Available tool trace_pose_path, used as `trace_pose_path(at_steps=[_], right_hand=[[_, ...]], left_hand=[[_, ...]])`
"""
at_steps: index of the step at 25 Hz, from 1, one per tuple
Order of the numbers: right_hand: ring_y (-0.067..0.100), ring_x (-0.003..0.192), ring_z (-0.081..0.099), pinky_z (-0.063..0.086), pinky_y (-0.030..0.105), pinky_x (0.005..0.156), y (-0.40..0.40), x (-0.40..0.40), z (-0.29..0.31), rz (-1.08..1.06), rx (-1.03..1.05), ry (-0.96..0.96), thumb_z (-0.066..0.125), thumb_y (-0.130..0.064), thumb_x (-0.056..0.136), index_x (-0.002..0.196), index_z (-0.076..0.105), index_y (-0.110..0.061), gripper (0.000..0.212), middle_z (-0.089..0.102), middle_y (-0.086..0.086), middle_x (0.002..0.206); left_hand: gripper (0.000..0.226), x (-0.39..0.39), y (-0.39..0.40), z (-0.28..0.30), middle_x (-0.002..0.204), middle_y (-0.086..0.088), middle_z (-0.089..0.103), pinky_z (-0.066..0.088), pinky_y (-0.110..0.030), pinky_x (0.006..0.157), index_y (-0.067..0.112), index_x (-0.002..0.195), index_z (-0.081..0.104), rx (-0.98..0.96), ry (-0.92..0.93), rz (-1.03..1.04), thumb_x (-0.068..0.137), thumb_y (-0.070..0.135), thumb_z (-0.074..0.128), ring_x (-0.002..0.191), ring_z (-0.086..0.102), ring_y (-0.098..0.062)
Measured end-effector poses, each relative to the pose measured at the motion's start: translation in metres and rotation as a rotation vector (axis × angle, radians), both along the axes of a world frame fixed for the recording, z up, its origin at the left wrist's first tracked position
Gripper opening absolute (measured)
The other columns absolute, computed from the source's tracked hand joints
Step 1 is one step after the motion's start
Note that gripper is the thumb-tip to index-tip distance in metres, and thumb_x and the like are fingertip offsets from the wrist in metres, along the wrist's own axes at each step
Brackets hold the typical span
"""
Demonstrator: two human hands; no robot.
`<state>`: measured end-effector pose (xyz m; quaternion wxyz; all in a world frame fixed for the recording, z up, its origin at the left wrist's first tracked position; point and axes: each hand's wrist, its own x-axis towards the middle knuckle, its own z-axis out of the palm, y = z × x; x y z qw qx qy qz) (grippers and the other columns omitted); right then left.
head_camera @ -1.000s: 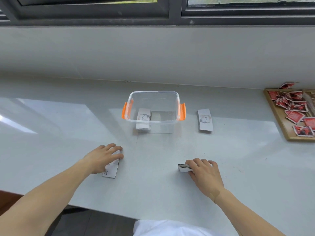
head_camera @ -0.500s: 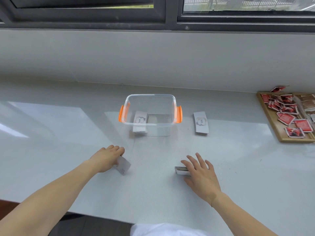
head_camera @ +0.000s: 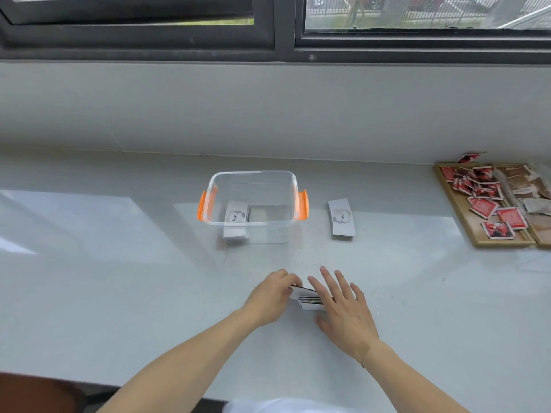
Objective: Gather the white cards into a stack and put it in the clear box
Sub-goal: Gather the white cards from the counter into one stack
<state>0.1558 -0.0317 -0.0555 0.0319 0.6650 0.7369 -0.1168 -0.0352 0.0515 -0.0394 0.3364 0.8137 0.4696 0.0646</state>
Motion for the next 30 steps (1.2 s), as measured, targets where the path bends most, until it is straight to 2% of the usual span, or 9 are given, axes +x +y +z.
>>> trace_pose_path(at_steps=[3, 8, 12, 16, 19, 21, 24, 26, 30], right_hand=[[0.033, 0.145, 0.024, 0.032, 0.051, 0.112, 0.002, -0.001, 0.000, 0.003, 0.042, 0.014, 0.068, -0.035, 0.080, 0.152, 0.020, -0.032, 0.087, 0.020, 0.002, 0.162], [0.030, 0.148, 0.015, 0.023, 0.048, 0.118, 0.005, 0.000, -0.005, -0.006, 0.025, 0.023, 0.058, -0.036, 0.087, 0.153, 0.009, -0.030, 0.083, 0.016, -0.001, 0.163], [0.033, 0.133, 0.047, 0.044, 0.048, 0.105, 0.003, -0.002, -0.002, -0.016, 0.098, 0.025, 0.073, -0.029, 0.077, 0.148, 0.035, -0.020, 0.081, 0.051, 0.003, 0.145], [0.028, 0.111, 0.061, 0.050, 0.044, 0.096, 0.005, -0.002, -0.005, -0.018, 0.153, 0.041, 0.073, -0.024, 0.079, 0.145, 0.041, -0.014, 0.074, 0.064, 0.000, 0.124], [0.024, 0.088, 0.061, 0.051, 0.039, 0.088, 0.004, -0.001, -0.005, -0.017, 0.130, 0.074, 0.069, -0.027, 0.084, 0.145, 0.040, -0.021, 0.068, 0.066, -0.005, 0.105], [0.023, 0.088, 0.057, 0.047, 0.035, 0.086, 0.003, -0.001, -0.001, -0.013, 0.092, 0.069, 0.061, -0.028, 0.089, 0.144, 0.039, -0.028, 0.059, 0.063, -0.008, 0.101], [0.021, 0.091, 0.055, 0.041, 0.032, 0.080, 0.002, 0.001, 0.001, -0.029, 0.064, 0.114, 0.055, -0.027, 0.091, 0.127, 0.051, -0.034, 0.036, 0.061, -0.011, 0.100], [0.018, 0.092, 0.054, 0.041, 0.031, 0.076, 0.001, 0.005, 0.006, -0.068, 0.032, 0.246, 0.055, -0.028, 0.092, 0.115, 0.055, -0.035, 0.024, 0.062, -0.013, 0.099], [0.005, 0.082, 0.061, 0.051, 0.032, 0.071, -0.005, 0.005, 0.019, -0.376, -0.120, 0.804, 0.066, -0.028, 0.084, 0.091, 0.062, -0.040, 0.014, 0.069, -0.016, 0.085]], left_hand=[[0.051, 0.016, -0.006, 0.000, 0.116, -0.015, 0.059, 0.042, -0.035, 0.097, 0.012, 0.123, 0.062, -0.103, -0.076, -0.019, 0.085, -0.014, 0.039, 0.111, 0.055, -0.028], [0.063, 0.029, -0.014, 0.000, 0.120, -0.010, 0.059, 0.044, -0.031, 0.101, 0.018, 0.126, 0.060, -0.251, -0.125, 0.010, 0.075, -0.013, 0.041, 0.115, 0.056, -0.022], [0.052, 0.038, -0.020, -0.001, 0.114, -0.008, 0.061, 0.047, -0.024, 0.090, 0.018, 0.119, 0.061, -0.304, -0.132, 0.070, 0.073, -0.005, 0.054, 0.107, 0.058, -0.020], [0.046, 0.049, -0.024, 0.003, 0.113, -0.005, 0.062, 0.046, -0.017, 0.080, 0.017, 0.115, 0.061, -0.394, -0.185, 0.150, 0.075, -0.005, 0.054, 0.100, 0.058, -0.015], [0.041, 0.047, -0.026, 0.001, 0.110, -0.004, 0.063, 0.045, -0.017, 0.075, 0.016, 0.107, 0.061, -0.396, -0.203, 0.214, 0.075, -0.007, 0.050, 0.095, 0.059, -0.015], [0.032, 0.042, -0.029, 0.000, 0.104, -0.003, 0.065, 0.047, -0.024, 0.074, 0.016, 0.100, 0.060, -0.399, -0.208, 0.272, 0.076, -0.003, 0.053, 0.089, 0.060, -0.016], [0.021, 0.034, -0.035, -0.002, 0.095, 0.005, 0.063, 0.044, -0.025, 0.074, 0.020, 0.095, 0.060, -0.341, -0.170, 0.290, 0.079, 0.007, 0.060, 0.085, 0.056, -0.013], [0.016, 0.030, -0.038, 0.000, 0.097, 0.009, 0.065, 0.043, -0.023, 0.078, 0.024, 0.094, 0.062, -0.285, -0.186, 0.313, 0.081, 0.014, 0.064, 0.094, 0.056, -0.012], [0.017, 0.025, -0.038, 0.017, 0.100, 0.009, 0.065, 0.041, -0.019, 0.084, 0.022, 0.096, 0.065, -0.195, -0.362, 0.337, 0.082, 0.013, 0.067, 0.097, 0.057, -0.004]])
